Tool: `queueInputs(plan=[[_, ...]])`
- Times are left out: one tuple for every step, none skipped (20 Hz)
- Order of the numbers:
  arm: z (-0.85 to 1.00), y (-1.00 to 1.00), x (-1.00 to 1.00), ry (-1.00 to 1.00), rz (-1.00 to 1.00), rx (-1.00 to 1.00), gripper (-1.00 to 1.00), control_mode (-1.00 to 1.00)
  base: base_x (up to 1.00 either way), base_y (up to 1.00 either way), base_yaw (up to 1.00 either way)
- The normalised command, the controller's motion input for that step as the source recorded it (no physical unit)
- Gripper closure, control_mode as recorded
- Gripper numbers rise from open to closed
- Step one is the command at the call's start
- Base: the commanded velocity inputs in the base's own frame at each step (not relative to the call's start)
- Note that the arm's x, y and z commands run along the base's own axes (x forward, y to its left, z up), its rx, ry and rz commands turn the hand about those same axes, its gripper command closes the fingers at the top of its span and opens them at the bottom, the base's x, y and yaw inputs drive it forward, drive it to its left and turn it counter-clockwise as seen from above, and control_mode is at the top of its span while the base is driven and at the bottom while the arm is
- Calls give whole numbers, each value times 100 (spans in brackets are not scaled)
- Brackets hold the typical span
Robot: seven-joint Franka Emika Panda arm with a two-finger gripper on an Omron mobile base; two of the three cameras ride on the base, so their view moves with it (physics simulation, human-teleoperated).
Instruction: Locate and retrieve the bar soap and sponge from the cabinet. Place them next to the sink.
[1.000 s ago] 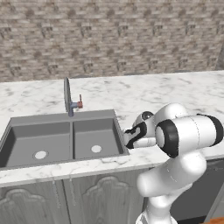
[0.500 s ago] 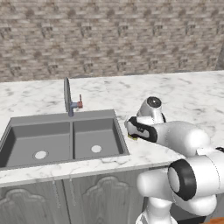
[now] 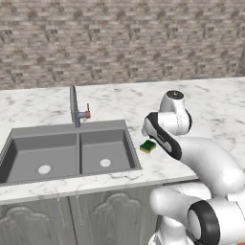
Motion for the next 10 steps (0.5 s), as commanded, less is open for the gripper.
queueInputs(plan=[[19, 0, -93, -12, -11, 0, -100, -100, 0, 0, 0], [27, 0, -91, -15, -10, 0, -100, -100, 0, 0, 0], [33, 0, -88, -16, -11, 0, -100, -100, 0, 0, 0], [44, 0, -80, -17, -11, 0, -100, -100, 0, 0, 0], [50, 0, -61, -18, -15, 0, -100, -100, 0, 0, 0], [59, 0, -55, -16, -15, 0, -100, -100, 0, 0, 0], [61, 0, -51, -14, -12, 0, -100, -100, 0, 0, 0], [56, 0, -57, -13, -10, 0, -100, -100, 0, 0, 0], [50, 0, -62, -14, -9, 0, -100, -100, 0, 0, 0], [48, 0, -67, -17, -8, 0, -100, -100, 0, 0, 0]])
